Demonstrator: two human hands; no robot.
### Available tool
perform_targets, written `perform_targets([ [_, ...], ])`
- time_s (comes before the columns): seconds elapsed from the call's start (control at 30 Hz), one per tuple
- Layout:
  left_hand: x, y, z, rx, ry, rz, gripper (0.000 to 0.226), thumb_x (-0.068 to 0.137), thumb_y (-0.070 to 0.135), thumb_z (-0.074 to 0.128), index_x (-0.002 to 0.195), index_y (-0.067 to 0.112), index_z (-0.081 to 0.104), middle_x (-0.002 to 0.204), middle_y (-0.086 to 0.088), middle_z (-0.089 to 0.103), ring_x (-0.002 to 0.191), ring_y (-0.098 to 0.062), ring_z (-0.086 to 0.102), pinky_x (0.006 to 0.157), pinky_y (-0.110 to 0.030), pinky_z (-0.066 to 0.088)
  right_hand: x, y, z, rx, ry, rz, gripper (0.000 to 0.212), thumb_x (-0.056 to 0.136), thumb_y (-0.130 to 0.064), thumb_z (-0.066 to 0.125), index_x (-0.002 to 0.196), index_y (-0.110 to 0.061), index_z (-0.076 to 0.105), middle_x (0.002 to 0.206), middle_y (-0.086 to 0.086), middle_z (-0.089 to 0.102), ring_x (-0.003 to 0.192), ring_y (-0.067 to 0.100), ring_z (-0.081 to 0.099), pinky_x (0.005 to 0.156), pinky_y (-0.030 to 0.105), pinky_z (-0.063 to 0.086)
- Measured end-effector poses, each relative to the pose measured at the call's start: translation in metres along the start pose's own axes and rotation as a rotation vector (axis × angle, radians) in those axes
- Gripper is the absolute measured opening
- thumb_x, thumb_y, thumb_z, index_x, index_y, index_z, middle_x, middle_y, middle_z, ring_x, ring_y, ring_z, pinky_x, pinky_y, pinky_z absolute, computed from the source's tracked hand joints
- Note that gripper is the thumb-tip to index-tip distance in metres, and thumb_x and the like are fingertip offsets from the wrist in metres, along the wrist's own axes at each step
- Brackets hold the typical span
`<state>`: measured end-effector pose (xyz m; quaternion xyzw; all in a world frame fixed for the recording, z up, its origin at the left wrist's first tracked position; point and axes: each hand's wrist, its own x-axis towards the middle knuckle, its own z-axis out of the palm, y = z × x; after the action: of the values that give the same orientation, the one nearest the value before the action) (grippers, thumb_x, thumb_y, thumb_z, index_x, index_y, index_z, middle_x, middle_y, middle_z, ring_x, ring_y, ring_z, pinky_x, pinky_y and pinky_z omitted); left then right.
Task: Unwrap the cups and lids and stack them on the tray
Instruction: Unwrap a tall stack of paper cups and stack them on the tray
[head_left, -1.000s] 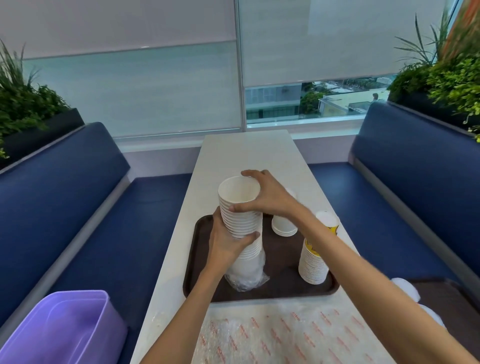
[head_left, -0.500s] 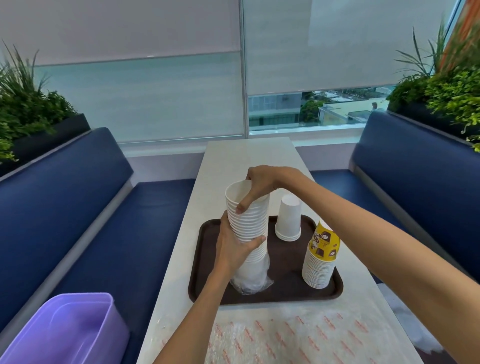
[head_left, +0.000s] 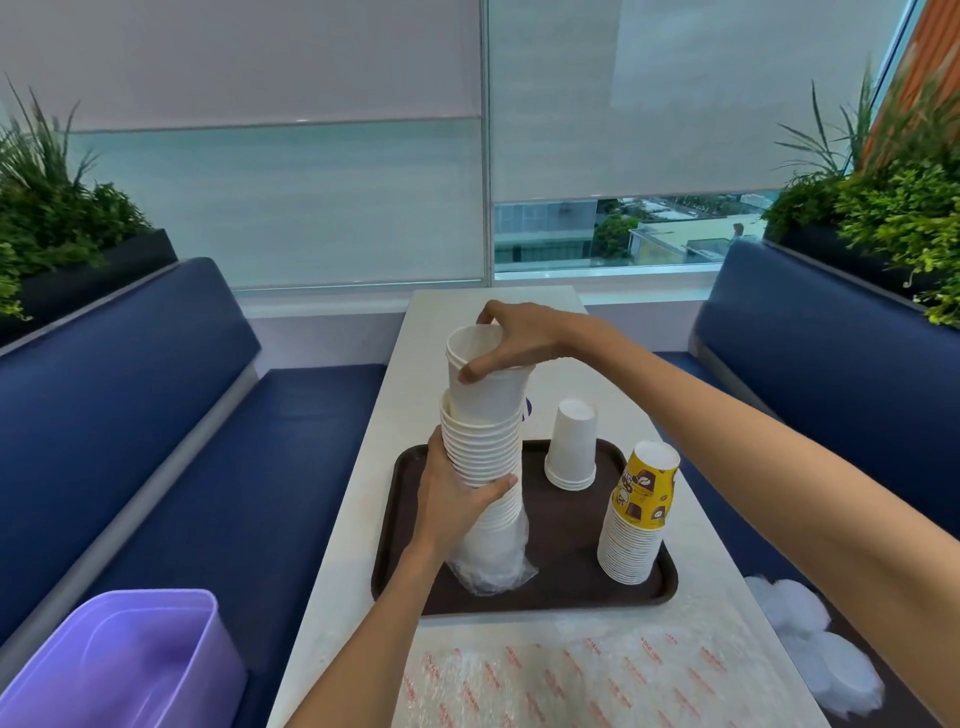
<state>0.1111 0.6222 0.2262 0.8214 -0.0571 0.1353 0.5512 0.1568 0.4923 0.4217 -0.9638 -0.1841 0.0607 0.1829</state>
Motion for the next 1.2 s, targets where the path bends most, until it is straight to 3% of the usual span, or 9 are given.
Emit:
perform_targets([
  [0.17,0.003,-0.002,-0.008,0.034,0.031,-0.039,0.104,0.062,0.032,0.088,0.143,0.023,0.023,0.143,0.004,0.039,0.127,-0.012,0.042,0.098,-0.02,0.035,-0.01,0.004,-0.018,0.137,0.11,-0.005,0.065,0.08,-0.049,0.069,0.129,-0.016,0.043,0.115,0.002,0.052,0.1,0.02,0.051,0.081,0.03,0.045],
  [0.33,0.004,-0.002,-0.012,0.039,0.002,-0.074,0.106,0.06,0.033,0.089,0.143,0.022,0.023,0.144,0.003,0.04,0.129,-0.017,0.043,0.096,-0.021,0.035,-0.02,0.019,-0.028,0.224,-0.043,0.04,0.063,0.083,-0.038,0.069,0.134,-0.023,0.035,0.115,0.0,0.049,0.105,0.022,0.051,0.085,0.031,0.047],
  [0.6,0.001,-0.001,-0.016,0.004,0.013,-0.087,0.104,0.059,0.032,0.09,0.14,0.022,0.025,0.132,0.008,0.043,0.122,-0.014,0.045,0.092,-0.022,0.038,-0.034,0.04,-0.026,0.077,-0.119,0.125,0.06,0.077,-0.031,0.077,0.12,-0.019,0.037,0.116,-0.001,0.045,0.106,0.019,0.046,0.087,0.028,0.042],
  [0.73,0.0,-0.003,-0.017,0.001,0.046,-0.096,0.106,0.058,0.033,0.09,0.141,0.023,0.024,0.139,0.003,0.043,0.125,-0.017,0.045,0.096,-0.026,0.039,-0.032,0.037,-0.012,-0.069,-0.192,0.133,0.08,0.073,-0.036,0.08,0.137,-0.02,0.034,0.124,0.0,0.045,0.112,0.02,0.045,0.104,0.034,0.038],
  [0.9,0.001,-0.006,-0.019,0.001,0.056,-0.102,0.108,0.056,0.033,0.09,0.141,0.021,0.024,0.14,0.001,0.043,0.126,-0.019,0.045,0.097,-0.027,0.039,-0.029,0.043,0.0,0.011,-0.209,0.109,0.066,0.077,-0.027,0.078,0.131,-0.014,0.041,0.121,0.002,0.05,0.114,0.023,0.05,0.096,0.032,0.045],
  [1.0,0.001,-0.007,-0.016,0.008,0.042,-0.102,0.109,0.056,0.035,0.091,0.141,0.023,0.025,0.14,0.003,0.043,0.127,-0.019,0.045,0.099,-0.03,0.04,-0.026,0.06,0.008,0.208,-0.078,0.169,0.068,0.077,-0.023,0.078,0.132,-0.013,0.039,0.121,0.004,0.05,0.107,0.02,0.048,0.088,0.028,0.043],
  [1.2,0.001,-0.004,-0.007,0.023,0.011,-0.09,0.107,0.056,0.034,0.09,0.141,0.025,0.026,0.135,0.011,0.043,0.127,-0.013,0.043,0.098,-0.023,0.035,0.003,0.088,0.066,0.729,0.568,0.449,0.087,0.07,-0.025,0.084,0.135,-0.004,0.03,0.132,0.012,0.047,0.12,0.029,0.048,0.091,0.035,0.041],
])
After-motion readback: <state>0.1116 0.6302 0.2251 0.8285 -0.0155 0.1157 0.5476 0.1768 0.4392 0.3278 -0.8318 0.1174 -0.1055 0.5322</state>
